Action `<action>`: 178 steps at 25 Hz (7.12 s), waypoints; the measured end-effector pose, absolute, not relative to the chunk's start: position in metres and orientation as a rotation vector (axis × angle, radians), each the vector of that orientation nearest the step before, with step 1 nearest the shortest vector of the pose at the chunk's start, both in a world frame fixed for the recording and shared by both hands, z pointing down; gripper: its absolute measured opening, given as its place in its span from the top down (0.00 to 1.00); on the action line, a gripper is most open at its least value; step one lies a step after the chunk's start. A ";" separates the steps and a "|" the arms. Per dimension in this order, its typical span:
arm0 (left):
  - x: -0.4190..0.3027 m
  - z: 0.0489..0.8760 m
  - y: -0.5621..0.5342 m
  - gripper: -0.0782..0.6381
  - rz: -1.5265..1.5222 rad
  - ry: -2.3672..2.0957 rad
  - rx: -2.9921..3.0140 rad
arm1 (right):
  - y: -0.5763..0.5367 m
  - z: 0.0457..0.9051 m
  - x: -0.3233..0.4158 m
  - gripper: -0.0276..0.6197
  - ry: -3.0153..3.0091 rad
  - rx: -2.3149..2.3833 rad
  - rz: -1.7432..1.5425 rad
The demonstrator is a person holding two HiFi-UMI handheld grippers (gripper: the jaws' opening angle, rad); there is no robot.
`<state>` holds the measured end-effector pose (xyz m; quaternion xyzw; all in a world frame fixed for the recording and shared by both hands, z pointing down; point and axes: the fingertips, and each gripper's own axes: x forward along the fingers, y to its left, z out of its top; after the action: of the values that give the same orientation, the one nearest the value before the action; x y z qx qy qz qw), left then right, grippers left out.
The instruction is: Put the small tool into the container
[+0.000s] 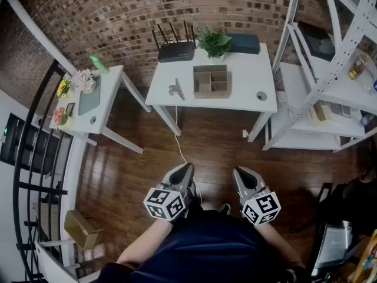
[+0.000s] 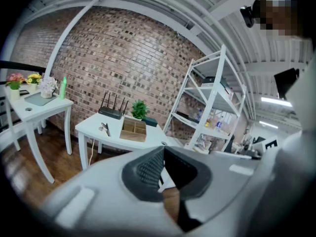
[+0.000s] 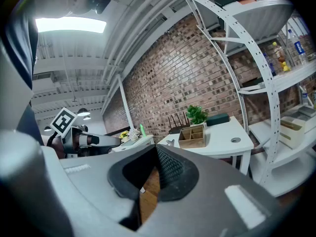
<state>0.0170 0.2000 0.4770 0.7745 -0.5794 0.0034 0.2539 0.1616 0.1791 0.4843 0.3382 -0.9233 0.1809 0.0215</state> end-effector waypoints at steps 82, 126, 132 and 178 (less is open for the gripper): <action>-0.242 0.720 -0.220 0.83 0.299 -1.315 1.635 | -0.073 0.489 0.068 0.95 -2.613 1.354 0.578; -0.094 0.535 -0.217 0.88 0.434 -1.456 2.444 | -0.081 0.496 0.084 0.95 -2.674 1.280 0.599; -0.088 0.554 -0.226 0.88 0.447 -1.432 2.441 | -0.077 0.496 0.093 0.95 -2.639 1.314 0.592; -0.078 0.641 -0.220 0.88 0.710 -1.354 2.315 | -0.075 0.503 0.098 0.95 -2.612 1.337 0.645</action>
<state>-0.0779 -0.2201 0.6413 0.8204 -0.4799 0.2517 0.1826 0.0985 -0.0751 0.5034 0.4440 -0.8673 0.2144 0.0687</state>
